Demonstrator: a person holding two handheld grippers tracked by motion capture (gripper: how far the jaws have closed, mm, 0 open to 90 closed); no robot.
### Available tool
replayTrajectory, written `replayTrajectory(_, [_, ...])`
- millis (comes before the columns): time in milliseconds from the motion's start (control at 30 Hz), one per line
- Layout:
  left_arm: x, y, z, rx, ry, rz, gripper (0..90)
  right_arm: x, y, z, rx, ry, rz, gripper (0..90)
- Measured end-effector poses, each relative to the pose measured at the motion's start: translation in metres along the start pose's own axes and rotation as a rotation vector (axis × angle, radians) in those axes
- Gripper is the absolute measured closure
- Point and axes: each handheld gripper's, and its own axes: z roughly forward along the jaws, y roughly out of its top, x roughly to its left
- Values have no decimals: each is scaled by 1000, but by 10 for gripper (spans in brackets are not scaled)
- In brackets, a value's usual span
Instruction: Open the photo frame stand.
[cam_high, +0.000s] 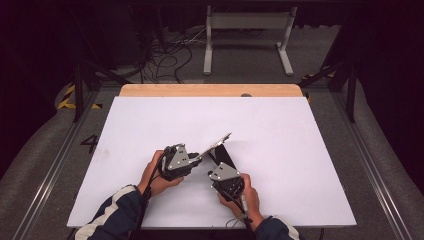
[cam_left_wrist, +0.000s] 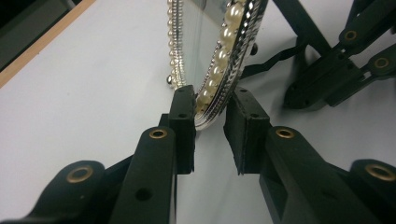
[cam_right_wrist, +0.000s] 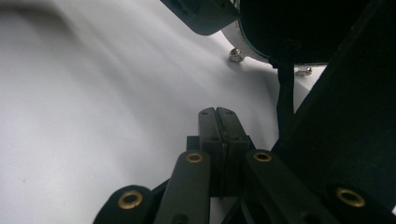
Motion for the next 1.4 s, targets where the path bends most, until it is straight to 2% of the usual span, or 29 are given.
replayTrajectory(133, [0, 1, -6, -58, -9, 8, 734, -2, -1, 0, -1, 16, -1, 900])
replayTrajectory(233, [0, 2, -9, -68, -12, 10, 747, -3, -1, -1, -3, 30, 4, 900])
replayTrajectory(367, [1, 1, -9, -61, -13, 9, 778, -4, -1, -2, -4, 37, 4, 900])
replayTrajectory(500, [1, 2, -10, -54, -13, 25, 789, -5, -1, -3, -1, 41, 7, 900])
replayTrajectory(800, [-3, 6, -11, -42, -22, 45, 807, -14, -3, -6, 3, 57, 54, 900])
replayTrajectory(1400, [-11, 12, -10, -24, -17, 41, 801, -20, -6, -10, 13, 49, 37, 900])
